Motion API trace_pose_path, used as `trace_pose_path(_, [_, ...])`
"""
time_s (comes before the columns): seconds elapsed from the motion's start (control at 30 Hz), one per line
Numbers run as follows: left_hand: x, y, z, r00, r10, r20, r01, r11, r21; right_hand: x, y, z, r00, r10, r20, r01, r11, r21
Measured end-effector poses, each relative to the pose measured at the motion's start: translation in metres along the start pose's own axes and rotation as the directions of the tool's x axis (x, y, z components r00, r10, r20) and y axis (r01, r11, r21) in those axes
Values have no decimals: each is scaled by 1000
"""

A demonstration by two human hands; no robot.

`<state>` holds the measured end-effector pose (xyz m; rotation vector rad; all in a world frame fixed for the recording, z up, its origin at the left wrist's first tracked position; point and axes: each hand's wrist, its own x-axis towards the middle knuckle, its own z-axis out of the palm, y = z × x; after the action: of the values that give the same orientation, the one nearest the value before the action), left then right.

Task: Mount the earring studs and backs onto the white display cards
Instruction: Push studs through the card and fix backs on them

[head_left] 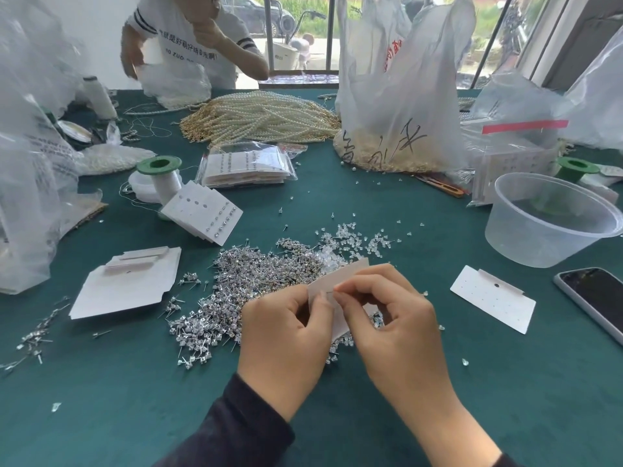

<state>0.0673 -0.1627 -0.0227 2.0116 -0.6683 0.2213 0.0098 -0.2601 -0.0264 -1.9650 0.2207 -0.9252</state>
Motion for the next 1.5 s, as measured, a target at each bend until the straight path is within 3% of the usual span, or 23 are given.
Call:
trace_pose_path(0.5, [1,-1,-3,997,64,47,-65,998,10,-5,3,6,998,-23,-53,18,997,-80])
trace_pose_path(0.7, [5,-4,-4,994,-38,101,51,991,-124,-2,2,3,1000,-1,10,2,997,-76])
trace_pose_path(0.93, [3,-2,-4,998,-1,69,2,1000,-19,-4,-1,3,1000,22,-1,-22,995,-98])
trace_pose_path(1.17, [5,-3,-4,999,-16,43,18,999,-31,-3,0,8,999,47,8,-47,996,-75])
trace_pose_path(1.5, [10,-2,-13,982,108,153,-110,994,7,-4,0,5,999,23,43,-20,997,-73])
